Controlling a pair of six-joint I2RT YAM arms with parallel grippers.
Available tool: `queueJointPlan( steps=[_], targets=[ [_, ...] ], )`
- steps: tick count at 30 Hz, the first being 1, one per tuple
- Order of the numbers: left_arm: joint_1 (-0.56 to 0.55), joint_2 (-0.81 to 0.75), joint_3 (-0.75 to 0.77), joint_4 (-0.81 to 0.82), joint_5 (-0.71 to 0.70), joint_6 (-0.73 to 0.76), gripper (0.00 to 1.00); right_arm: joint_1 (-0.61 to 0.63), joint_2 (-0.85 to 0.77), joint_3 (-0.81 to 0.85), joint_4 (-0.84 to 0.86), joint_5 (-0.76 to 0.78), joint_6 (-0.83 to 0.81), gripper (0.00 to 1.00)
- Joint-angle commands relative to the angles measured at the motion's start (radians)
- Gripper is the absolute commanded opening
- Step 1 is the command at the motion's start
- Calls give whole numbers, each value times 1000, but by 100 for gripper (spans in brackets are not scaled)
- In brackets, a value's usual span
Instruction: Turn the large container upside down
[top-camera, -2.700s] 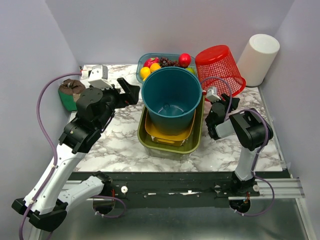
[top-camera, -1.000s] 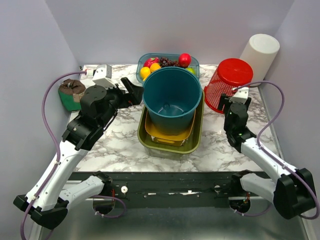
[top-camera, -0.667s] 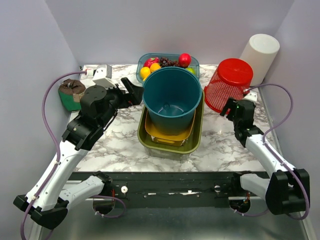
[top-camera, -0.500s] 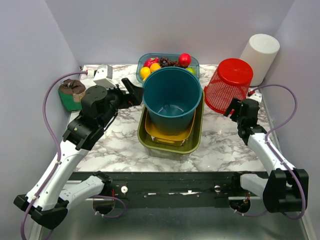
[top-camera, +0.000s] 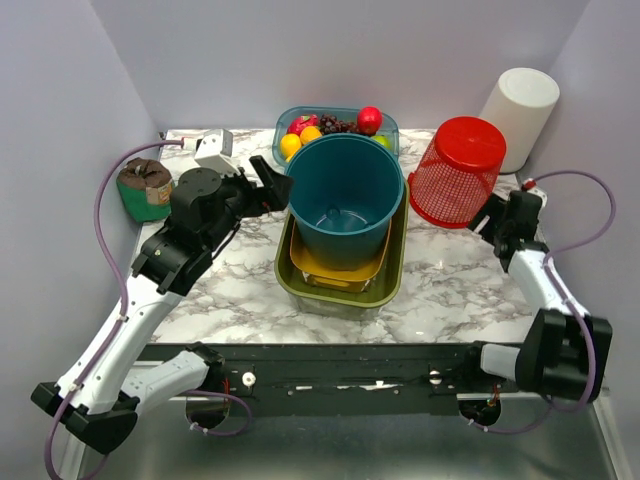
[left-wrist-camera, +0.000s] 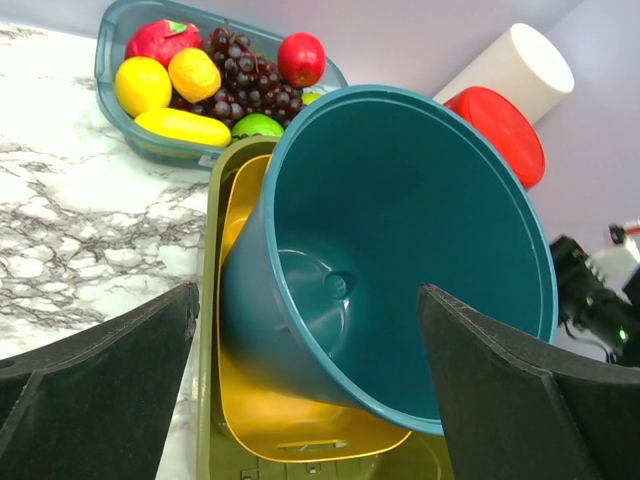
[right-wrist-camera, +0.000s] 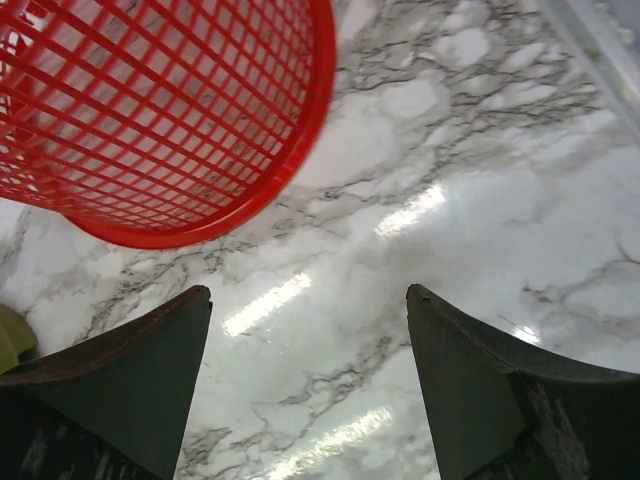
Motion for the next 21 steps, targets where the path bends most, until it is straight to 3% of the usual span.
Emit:
queueJointPlan(
  steps=[1,6,9,21],
  targets=[
    [4,11,19,14,34,-11,99,-6,130,132,-12,-114,35,87],
    [4,24,27,18,40,-12,99,-7,328,300,28,-181,86,86],
    [4,40,45,14,53,-11,99,-6,458,411,13,-294,36,86],
    [4,75,42,35,90,-29,99,14,629,630,4,-431,17,83]
  ],
)
